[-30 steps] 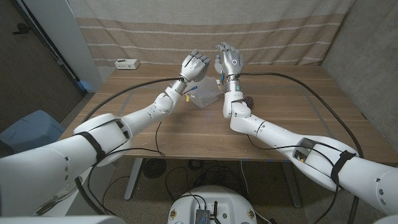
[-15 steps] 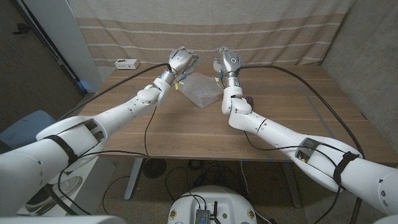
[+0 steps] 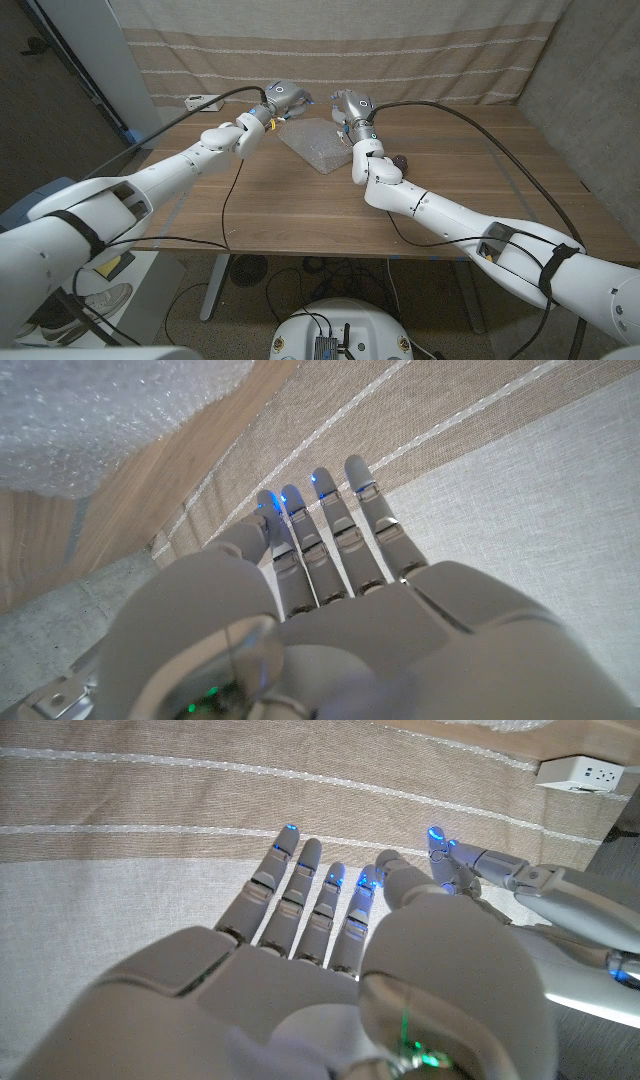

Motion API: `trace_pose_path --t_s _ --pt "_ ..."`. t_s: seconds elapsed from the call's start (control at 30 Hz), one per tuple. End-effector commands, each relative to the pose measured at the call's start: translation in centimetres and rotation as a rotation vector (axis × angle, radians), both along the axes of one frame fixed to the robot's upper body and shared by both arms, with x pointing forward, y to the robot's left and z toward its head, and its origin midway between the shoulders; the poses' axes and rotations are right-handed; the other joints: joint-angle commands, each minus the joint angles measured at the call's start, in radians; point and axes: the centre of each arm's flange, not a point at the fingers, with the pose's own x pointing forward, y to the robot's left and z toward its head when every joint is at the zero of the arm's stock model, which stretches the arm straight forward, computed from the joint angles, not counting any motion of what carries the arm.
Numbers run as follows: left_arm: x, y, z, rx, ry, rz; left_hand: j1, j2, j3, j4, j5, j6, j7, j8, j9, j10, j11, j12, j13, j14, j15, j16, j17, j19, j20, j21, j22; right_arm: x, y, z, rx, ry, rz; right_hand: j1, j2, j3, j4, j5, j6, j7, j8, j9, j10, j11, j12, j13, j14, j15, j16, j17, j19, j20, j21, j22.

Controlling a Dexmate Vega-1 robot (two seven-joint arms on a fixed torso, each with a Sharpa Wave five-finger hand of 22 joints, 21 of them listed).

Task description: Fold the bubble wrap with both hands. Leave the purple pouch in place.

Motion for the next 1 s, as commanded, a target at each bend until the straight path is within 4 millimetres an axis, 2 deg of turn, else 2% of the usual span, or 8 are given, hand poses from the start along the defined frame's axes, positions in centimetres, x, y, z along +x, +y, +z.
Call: trace_pose_path --t_s 0.03,0.37,0.53,0.7,0.8,0.83,0.9,1.0 --pt "0.5 0.7 0.6 0.030 0.140 -0.001 0.016 0.004 0.003 -0.010 0.005 0.003 -0.002 -0.001 0.003 0.001 0.000 -0.007 0.003 -0.002 -0.081 0.005 0.005 -0.004 -0.008 -0.005 0.002 -0.3 2.5 -0.7 -0.065 0.116 0.055 -0.002 0.011 -0.002 -0.002 0.002 0.014 0.001 0.005 0.003 0.011 0.000 0.006 0.005 0.010 -0.100 0.006 0.005 0.000 0.006 0.002 0.004" --pt "0.5 1.2 0.2 0.045 0.233 0.004 0.014 0.004 0.005 -0.018 0.004 0.007 -0.001 -0.007 0.003 0.006 -0.001 -0.009 0.004 0.006 -0.080 0.004 0.002 -0.011 -0.011 -0.010 0.002 -1.1 4.4 -1.7 -0.101 0.196 0.083 -0.015 0.015 -0.008 0.003 0.001 0.020 0.002 0.004 0.003 0.018 0.005 0.008 0.007 0.020 -0.097 0.010 0.009 -0.007 0.016 0.001 0.005" --pt "0.2 1.3 -0.2 0.064 0.228 -0.001 0.018 0.000 0.001 -0.036 0.001 0.065 0.001 0.005 0.003 0.047 -0.004 0.000 0.004 0.036 -0.095 0.016 0.002 -0.006 -0.015 -0.011 0.002 -1.5 5.2 -2.4 -0.116 0.196 0.096 -0.009 0.023 -0.011 -0.005 0.001 0.055 0.006 0.014 0.003 0.055 0.009 0.023 0.011 0.044 -0.101 0.025 0.019 0.002 0.015 0.007 0.006" --pt "0.4 1.3 -0.7 0.083 0.252 0.009 0.023 -0.026 -0.020 -0.057 -0.007 0.125 0.006 0.015 0.002 0.087 -0.012 0.008 0.003 0.055 -0.105 0.025 0.003 0.009 -0.023 -0.008 0.002 -1.6 5.7 -2.8 -0.121 0.199 0.111 0.000 0.030 -0.011 -0.015 0.002 0.096 0.010 0.026 0.004 0.085 0.011 0.038 0.017 0.073 -0.111 0.041 0.028 0.010 0.010 0.013 0.007" --pt "0.4 1.4 -1.0 0.094 0.259 0.008 0.030 -0.038 -0.033 -0.065 -0.011 0.160 0.005 0.021 0.002 0.106 -0.010 0.010 0.003 0.071 -0.106 0.033 0.004 0.019 -0.026 -0.006 0.002 -1.7 6.1 -3.2 -0.129 0.195 0.119 0.009 0.036 -0.012 -0.022 0.002 0.119 0.011 0.032 0.005 0.113 0.012 0.051 0.022 0.100 -0.117 0.059 0.040 0.018 0.006 0.019 0.007" --pt "0.4 1.4 -1.0 0.094 0.259 0.007 0.037 -0.037 -0.038 -0.066 -0.012 0.184 0.010 0.025 0.002 0.117 -0.009 0.011 0.002 0.085 -0.111 0.040 0.006 0.021 -0.026 -0.007 0.002 -1.7 6.1 -3.2 -0.129 0.195 0.119 0.015 0.040 -0.014 -0.027 0.002 0.136 0.011 0.036 0.006 0.128 0.012 0.060 0.026 0.137 -0.123 0.081 0.053 0.030 0.000 0.026 0.008" --pt "0.5 1.4 -1.3 0.105 0.273 0.018 0.044 -0.040 -0.046 -0.067 -0.014 0.200 0.012 0.027 0.002 0.132 -0.008 0.014 0.002 0.095 -0.113 0.048 0.009 0.027 -0.030 -0.005 0.003 -1.7 6.4 -3.4 -0.136 0.199 0.126 0.024 0.045 -0.020 -0.031 0.002 0.143 0.008 0.036 0.006 0.137 0.007 0.067 0.031 0.163 -0.131 0.108 0.078 0.044 -0.004 0.035 0.009" --pt "0.8 1.4 -1.5 0.115 0.295 0.032 0.053 -0.034 -0.060 -0.063 -0.016 0.219 0.012 0.025 0.001 0.157 -0.006 0.019 0.003 0.123 -0.119 0.068 0.018 0.051 -0.051 0.003 0.004 -1.5 6.7 -3.6 -0.142 0.215 0.138 0.043 0.049 -0.026 -0.041 0.002 0.147 0.005 0.032 0.007 0.135 0.005 0.071 0.039 0.191 -0.142 0.149 0.120 0.057 -0.011 0.048 0.013"
